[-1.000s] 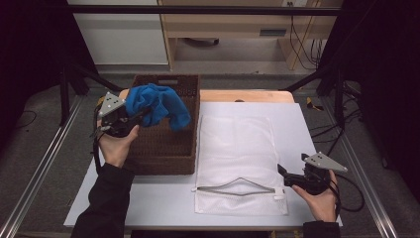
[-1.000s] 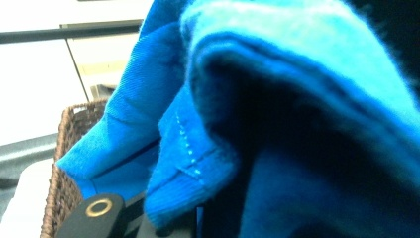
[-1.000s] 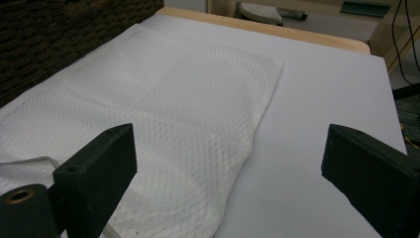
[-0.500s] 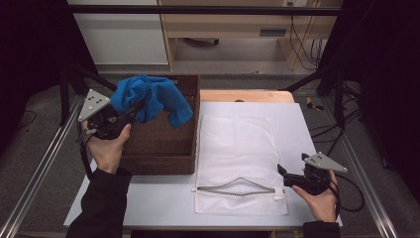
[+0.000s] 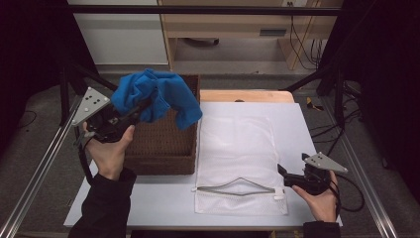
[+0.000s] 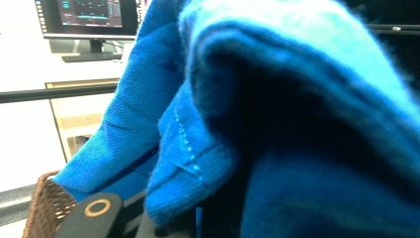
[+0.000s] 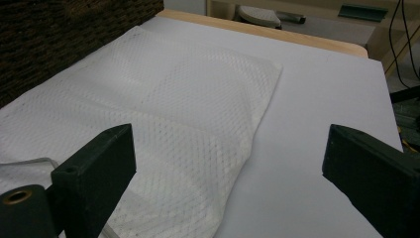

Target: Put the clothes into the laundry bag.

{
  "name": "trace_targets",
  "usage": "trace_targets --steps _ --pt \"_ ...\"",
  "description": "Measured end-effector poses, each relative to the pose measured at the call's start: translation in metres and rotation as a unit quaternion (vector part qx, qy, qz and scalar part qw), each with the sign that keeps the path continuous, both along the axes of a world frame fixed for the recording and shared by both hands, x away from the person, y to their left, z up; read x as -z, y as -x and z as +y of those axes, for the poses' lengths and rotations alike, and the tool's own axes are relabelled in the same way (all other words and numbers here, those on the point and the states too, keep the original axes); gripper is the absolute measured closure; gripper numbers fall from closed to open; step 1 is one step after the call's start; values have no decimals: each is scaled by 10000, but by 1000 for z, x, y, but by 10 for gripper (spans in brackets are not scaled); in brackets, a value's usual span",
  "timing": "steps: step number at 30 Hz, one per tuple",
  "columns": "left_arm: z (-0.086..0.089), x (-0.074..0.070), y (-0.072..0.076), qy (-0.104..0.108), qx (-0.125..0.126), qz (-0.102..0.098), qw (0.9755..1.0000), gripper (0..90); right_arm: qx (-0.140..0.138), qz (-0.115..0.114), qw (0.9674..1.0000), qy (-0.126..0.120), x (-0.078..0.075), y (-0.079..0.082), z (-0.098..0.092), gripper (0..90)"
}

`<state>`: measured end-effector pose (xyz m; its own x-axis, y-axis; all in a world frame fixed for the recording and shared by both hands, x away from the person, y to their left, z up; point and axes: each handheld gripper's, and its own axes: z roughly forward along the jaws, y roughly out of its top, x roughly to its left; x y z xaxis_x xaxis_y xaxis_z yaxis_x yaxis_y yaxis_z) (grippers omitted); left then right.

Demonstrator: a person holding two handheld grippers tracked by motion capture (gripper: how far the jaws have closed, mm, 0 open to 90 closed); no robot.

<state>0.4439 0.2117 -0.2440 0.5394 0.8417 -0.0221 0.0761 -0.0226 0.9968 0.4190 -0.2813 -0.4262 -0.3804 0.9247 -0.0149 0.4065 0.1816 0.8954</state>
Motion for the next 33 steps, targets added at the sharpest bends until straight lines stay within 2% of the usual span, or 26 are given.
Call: trace_targets --steps 9,16,19,23,33 --pt "-36 -2 6 -28 340 -81 9994 717 -5 -10 10000 8 0 1 0 68" --pt "-66 0 8 -36 672 -97 9977 717 -21 2 10000 11 0 2 0 68" --pt "-82 4 7 -128 792 -122 9967 717 -32 -16 10000 28 0 4 0 66" --pt "-100 12 2 -217 914 -33 9956 716 -63 -17 10000 53 1 5 0 63" --pt "-132 30 -6 -202 1109 124 9936 717 -63 1 9999 81 5 6 -3 62"
